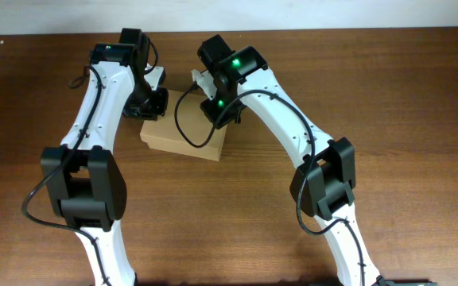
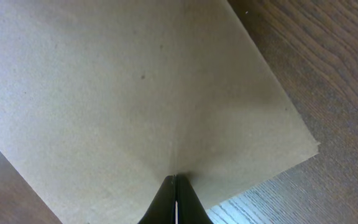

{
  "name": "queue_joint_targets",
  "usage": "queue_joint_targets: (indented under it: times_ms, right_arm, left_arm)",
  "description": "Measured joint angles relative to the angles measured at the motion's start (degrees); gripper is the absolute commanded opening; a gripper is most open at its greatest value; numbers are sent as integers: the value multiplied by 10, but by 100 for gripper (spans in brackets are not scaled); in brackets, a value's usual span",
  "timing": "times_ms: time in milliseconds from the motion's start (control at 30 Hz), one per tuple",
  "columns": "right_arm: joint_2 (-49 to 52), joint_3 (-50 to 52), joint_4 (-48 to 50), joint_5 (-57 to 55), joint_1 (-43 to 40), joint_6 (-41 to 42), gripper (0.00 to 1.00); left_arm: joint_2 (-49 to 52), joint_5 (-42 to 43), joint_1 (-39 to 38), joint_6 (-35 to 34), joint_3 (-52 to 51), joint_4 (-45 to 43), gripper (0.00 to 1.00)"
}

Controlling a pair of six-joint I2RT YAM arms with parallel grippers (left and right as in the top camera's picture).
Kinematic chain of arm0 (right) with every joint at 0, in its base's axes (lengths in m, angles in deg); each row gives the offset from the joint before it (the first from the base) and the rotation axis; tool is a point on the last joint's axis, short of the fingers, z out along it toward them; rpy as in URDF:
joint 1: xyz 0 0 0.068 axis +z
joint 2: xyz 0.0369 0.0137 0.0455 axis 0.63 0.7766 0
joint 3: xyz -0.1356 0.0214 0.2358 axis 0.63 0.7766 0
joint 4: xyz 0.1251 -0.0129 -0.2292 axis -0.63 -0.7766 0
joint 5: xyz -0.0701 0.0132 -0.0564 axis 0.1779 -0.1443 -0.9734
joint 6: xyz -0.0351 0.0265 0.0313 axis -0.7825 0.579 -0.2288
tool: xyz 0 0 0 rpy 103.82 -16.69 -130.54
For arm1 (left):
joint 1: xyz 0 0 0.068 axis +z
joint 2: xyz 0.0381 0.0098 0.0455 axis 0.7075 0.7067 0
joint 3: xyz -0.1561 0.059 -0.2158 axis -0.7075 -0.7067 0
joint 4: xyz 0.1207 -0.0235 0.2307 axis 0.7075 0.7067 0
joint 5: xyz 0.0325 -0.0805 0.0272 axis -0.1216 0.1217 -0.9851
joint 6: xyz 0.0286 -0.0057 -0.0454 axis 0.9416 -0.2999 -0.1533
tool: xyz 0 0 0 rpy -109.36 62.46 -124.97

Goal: Pack container
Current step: 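Press the closed lid down with the right gripper, then push the closed box toward the table center with the left gripper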

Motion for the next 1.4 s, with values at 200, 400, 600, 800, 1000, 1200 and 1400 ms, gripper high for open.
queue_joint_targets:
  times_ms: [200, 400, 600, 800, 1000, 1200, 1400]
  right_arm:
    - [0, -25, -13, -19, -8, 0, 4]
    - [-6, -120, -35, -89, -31, 7, 4]
    - [-39, -199, -47, -116, -89, 47, 4]
    - [-49, -206, -68, -127, -157, 65, 4]
    - [-49, -206, -70, -129, -173, 68, 4]
    - [-49, -206, -69, -129, -173, 67, 4]
    - [-49, -206, -66, -129, -173, 67, 4]
  left_arm:
    - [0, -1, 0, -14, 37, 3, 2]
    - [-12, -50, 1, -23, 110, 23, 2]
    - [-22, -80, 25, -29, 117, 53, 2]
    - [-22, -93, 60, -39, 90, 57, 2]
    - [-22, -80, 59, -46, -7, 12, 2]
    - [-22, -32, 55, -57, -70, -32, 2]
    - [-22, 4, 30, -82, -87, -44, 2]
